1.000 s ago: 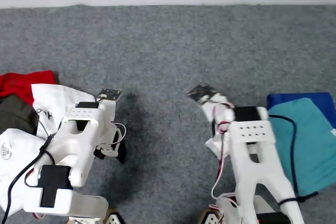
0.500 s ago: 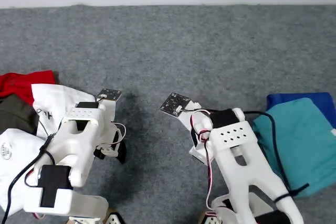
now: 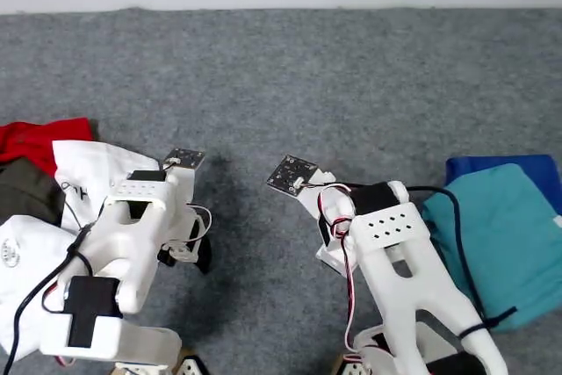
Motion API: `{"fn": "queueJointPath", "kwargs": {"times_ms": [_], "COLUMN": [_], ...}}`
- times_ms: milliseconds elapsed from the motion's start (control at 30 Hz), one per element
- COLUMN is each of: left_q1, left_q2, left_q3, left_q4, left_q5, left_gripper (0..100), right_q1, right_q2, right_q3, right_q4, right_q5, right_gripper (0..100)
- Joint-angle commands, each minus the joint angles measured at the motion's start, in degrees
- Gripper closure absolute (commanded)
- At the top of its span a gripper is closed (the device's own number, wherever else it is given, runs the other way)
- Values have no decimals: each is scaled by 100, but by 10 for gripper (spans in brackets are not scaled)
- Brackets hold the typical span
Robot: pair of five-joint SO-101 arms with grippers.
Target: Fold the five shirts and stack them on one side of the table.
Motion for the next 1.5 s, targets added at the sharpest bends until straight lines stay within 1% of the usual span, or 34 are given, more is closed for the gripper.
{"fn": "queueJointPath", "kwargs": {"times_ms": [0,67,133,233,367,467,500,533,600,667,733,833,933,1067,1233,1300,1367,1467], "left_q1": [-18,-431,-958,-1829,-2866,-3587,-3771,-3938,-4387,-4914,-5451,-6163,-6435,-6453,-6470,-6497,-6611,-6690], "left_q2": [-158,-589,-1178,-2215,-3543,-4378,-4598,-4791,-5073,-5222,-5248,-5248,-5275,-5284,-5257,-5257,-5257,-5248], "left_q3": [-734,-1657,-2484,-2985,-2730,-2264,-2053,-1859,-1578,-1297,-927,-224,558,1297,2229,2440,2501,2519], "left_q4": [1407,2321,2901,2919,2919,2892,2892,2892,2884,2875,2646,1925,1327,738,-800,-1002,-1011,-1011], "left_q5": [-281,-369,-466,-589,-607,-624,-747,-1029,-1864,-2426,-2620,-2760,-2927,-2989,-2954,-2743,-2585,-2585], "left_gripper": [774,810,857,890,892,888,872,847,789,760,760,759,758,760,761,761,761,761], "right_q1": [-31,-31,-31,-22,-13,-22,-13,-13,-22,-22,-22,-22,-22,-22,-22,-22,-22,-22], "right_q2": [4,4,4,4,4,4,4,4,4,4,4,4,4,4,4,4,4,4], "right_q3": [-26,-26,-26,-26,-26,-26,-26,-26,-26,-26,-26,-26,-26,-26,-26,-26,-26,-26], "right_q4": [-92,-92,-92,-92,-92,-92,-92,-92,-92,-92,-92,-92,-92,-92,-92,-92,-92,-92], "right_q5": [35,35,35,35,35,35,35,35,35,35,35,35,35,35,35,35,35,35], "right_gripper": [718,718,718,718,718,718,718,718,718,718,718,718,718,718,718,718,718,718]}}
